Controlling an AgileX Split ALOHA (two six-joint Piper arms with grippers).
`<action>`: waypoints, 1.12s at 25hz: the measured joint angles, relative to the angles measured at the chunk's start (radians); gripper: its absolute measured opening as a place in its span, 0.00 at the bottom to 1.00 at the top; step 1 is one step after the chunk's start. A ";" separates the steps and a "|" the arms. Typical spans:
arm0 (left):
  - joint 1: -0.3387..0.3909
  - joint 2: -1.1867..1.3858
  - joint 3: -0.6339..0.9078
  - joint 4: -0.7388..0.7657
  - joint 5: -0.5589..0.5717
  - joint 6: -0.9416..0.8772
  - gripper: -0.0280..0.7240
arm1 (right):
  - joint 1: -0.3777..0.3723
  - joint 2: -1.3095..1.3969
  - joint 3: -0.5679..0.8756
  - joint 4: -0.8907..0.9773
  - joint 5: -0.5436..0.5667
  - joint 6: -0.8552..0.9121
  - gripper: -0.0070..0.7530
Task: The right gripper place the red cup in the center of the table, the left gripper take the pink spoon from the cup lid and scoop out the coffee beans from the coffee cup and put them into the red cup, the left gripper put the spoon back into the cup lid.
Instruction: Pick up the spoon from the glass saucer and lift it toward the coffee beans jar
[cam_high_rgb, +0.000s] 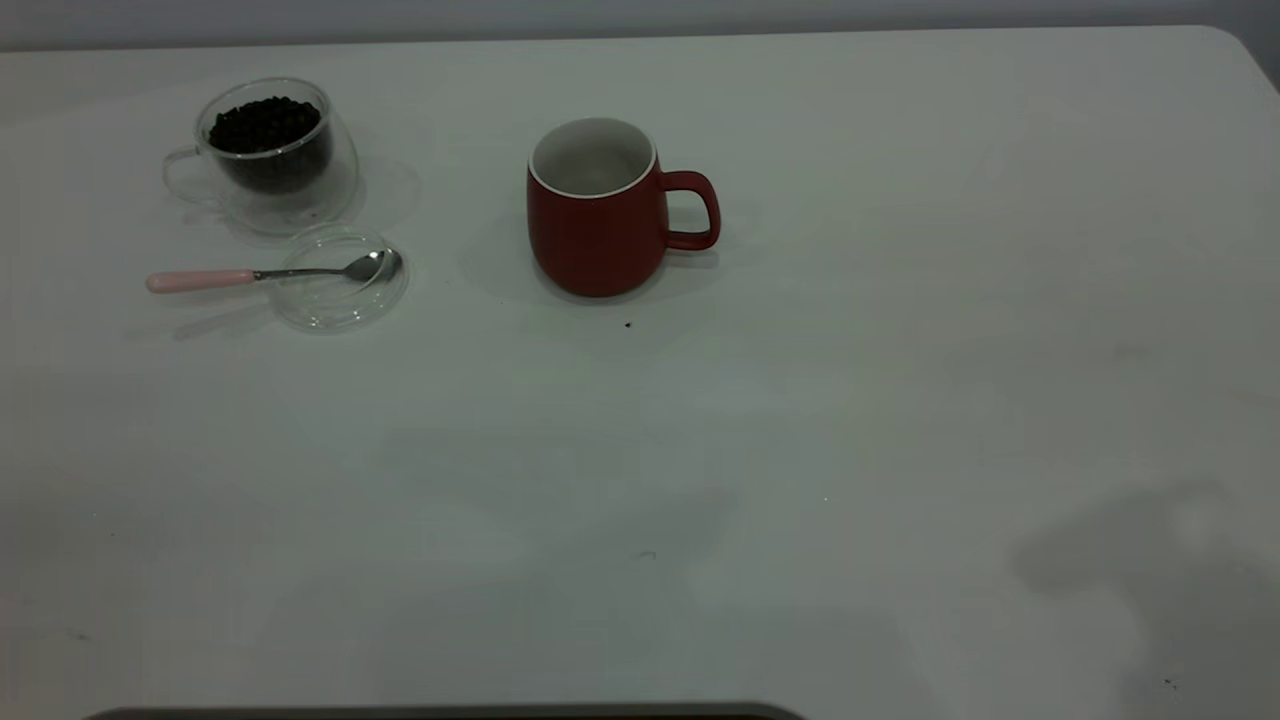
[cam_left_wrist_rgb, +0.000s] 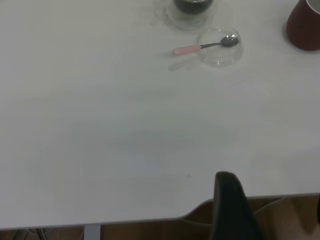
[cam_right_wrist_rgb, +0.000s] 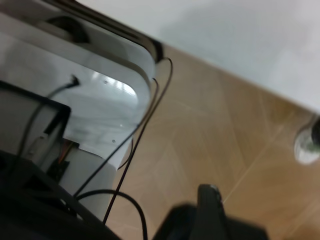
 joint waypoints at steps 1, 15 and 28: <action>0.000 0.000 0.000 0.000 0.000 0.000 0.66 | -0.025 -0.047 0.044 0.002 -0.002 0.014 0.79; 0.000 0.000 0.000 0.000 0.000 -0.003 0.66 | -0.171 -0.787 0.251 0.000 -0.097 0.076 0.79; 0.000 0.000 0.000 0.000 0.000 -0.003 0.66 | -0.351 -1.083 0.265 -0.004 -0.106 0.085 0.79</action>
